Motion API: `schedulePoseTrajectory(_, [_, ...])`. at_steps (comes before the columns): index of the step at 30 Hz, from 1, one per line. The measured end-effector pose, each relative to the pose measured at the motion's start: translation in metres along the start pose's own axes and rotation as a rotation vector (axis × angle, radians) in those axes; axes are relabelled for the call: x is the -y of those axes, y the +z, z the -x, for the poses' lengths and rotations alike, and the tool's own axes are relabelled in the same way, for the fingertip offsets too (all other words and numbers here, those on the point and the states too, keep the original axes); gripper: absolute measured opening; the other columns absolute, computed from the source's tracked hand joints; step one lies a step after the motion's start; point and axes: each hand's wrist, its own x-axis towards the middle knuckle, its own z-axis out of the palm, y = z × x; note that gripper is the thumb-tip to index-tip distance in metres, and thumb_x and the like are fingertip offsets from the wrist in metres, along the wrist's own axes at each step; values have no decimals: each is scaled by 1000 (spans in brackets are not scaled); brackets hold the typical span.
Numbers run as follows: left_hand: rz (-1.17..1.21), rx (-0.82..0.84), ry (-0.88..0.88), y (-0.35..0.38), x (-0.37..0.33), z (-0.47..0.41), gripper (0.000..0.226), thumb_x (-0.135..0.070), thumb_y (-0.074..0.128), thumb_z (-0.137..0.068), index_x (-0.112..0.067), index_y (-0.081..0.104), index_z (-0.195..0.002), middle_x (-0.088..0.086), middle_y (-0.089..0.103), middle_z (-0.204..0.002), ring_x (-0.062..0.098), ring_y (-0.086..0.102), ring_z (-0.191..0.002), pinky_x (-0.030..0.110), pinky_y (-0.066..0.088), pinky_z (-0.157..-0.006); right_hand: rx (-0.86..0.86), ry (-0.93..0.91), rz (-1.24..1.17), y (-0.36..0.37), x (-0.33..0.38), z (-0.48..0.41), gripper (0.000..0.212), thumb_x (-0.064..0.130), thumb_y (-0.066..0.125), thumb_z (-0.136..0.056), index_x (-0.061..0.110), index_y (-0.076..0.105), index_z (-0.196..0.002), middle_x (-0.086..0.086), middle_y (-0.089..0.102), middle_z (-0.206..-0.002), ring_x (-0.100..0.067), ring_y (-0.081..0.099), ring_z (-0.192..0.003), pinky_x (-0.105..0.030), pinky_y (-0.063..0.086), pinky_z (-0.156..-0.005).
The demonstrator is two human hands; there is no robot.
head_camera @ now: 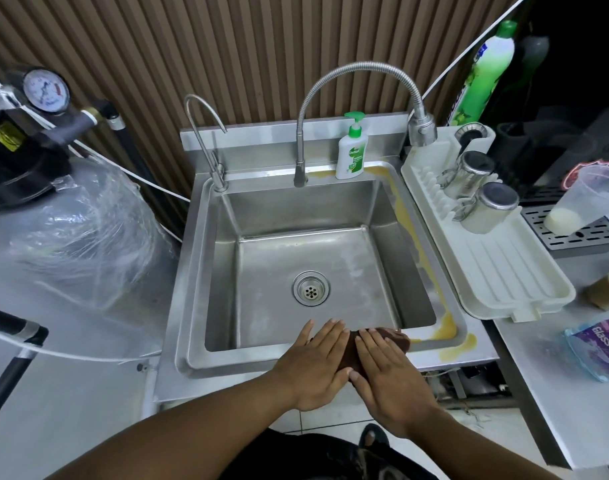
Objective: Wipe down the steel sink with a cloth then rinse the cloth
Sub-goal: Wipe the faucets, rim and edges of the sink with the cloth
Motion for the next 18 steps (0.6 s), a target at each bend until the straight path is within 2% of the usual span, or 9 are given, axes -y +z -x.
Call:
schedulePoseTrajectory(4, [-6, -4, 23, 5, 14, 12, 74, -54, 12, -104, -8, -7, -159, 7, -12, -168, 17, -20, -153, 48, -13, -123, 36, -4, 17, 3, 14, -7, 69, 54, 31, -104, 2, 47, -147, -13, 45, -154, -24, 34, -147, -39, 18, -118])
schedulePoseTrajectory(11, [-12, -4, 13, 14, 44, 40, 76, -57, 12, -103, -9, -7, -159, 7, -12, -168, 18, -20, -153, 49, -12, -123, 73, -70, 10, 7, 49, -20, 88, 59, 53, -85, -1, 43, -148, -17, 40, -156, -30, 31, -148, -42, 18, -117])
schedulePoseTrajectory(18, [-14, -23, -9, 19, 73, 74, 78, -58, 13, -102, -9, -6, -159, 7, -13, -168, 17, -22, -152, 49, -12, -123, 126, -100, 12, 11, 90, -35, 97, 62, 56, -76, -3, 44, -147, -21, 39, -156, -33, 32, -147, -45, 17, -116])
